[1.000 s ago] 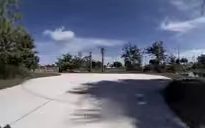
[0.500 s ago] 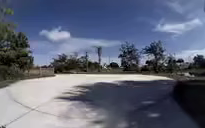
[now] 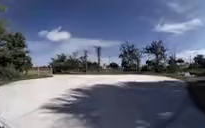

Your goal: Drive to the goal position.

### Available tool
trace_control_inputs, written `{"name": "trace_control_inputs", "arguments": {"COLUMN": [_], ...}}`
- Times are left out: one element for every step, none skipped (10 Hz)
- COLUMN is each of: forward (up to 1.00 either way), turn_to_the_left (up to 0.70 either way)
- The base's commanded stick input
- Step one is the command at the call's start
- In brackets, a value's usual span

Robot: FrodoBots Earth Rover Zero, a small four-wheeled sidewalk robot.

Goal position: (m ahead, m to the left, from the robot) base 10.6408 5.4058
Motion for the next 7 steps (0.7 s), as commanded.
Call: {"name": "trace_control_inputs", "arguments": {"forward": [0.85,0.85,0.85,0.85,0.85,0.85,0.85], "turn_to_the_left": [0.00,0.00,0.00,0.00,0.00,0.00,0.00]}}
